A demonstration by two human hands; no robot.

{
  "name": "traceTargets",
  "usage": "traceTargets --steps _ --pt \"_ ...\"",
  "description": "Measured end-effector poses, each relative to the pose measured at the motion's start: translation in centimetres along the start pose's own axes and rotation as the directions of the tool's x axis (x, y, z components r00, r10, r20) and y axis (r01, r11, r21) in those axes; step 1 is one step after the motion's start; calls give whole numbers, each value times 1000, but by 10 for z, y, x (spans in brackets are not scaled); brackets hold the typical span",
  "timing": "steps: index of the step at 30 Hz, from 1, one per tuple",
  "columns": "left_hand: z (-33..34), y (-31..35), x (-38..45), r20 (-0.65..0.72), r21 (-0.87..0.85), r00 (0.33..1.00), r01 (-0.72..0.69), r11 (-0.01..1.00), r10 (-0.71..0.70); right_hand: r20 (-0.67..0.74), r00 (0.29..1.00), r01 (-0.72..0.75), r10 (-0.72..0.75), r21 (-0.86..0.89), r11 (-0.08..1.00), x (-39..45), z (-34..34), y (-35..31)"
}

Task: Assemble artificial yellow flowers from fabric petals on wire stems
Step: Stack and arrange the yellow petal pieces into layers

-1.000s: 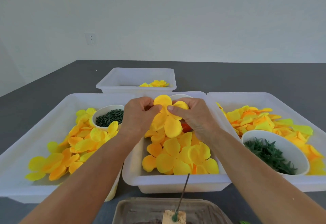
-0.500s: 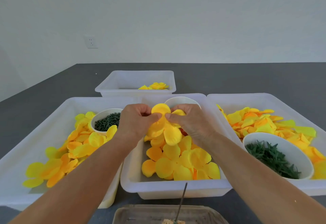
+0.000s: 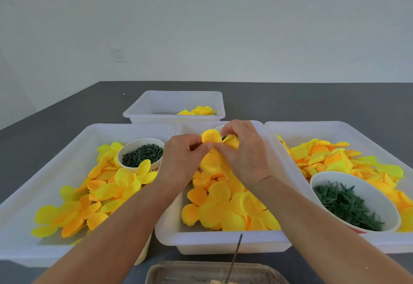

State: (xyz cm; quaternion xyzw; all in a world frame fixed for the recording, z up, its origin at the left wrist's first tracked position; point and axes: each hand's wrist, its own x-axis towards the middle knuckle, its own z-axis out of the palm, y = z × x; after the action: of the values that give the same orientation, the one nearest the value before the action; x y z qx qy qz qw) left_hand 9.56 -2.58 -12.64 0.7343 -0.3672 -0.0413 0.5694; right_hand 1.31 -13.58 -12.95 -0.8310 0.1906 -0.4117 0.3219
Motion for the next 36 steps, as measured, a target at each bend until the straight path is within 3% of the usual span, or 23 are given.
traceTargets --steps 3,7,11,19,36 --pt "1 1 0 80 -72 997 19 997 -13 49 998 -27 26 15 1000 0 0 1" --pt "0 0 0 78 3 996 -34 999 34 157 983 -122 97 163 979 1 -2 -2" --pt "0 0 -2 93 73 994 -60 996 53 192 975 -148 116 161 976 -1 -3 -4" --pt "-2 4 -2 79 -137 997 15 990 -4 274 958 -169 83 309 936 -1 -11 -7" --pt "-4 3 0 134 -259 984 149 954 -118 276 960 -146 49 342 928 2 -11 -4"
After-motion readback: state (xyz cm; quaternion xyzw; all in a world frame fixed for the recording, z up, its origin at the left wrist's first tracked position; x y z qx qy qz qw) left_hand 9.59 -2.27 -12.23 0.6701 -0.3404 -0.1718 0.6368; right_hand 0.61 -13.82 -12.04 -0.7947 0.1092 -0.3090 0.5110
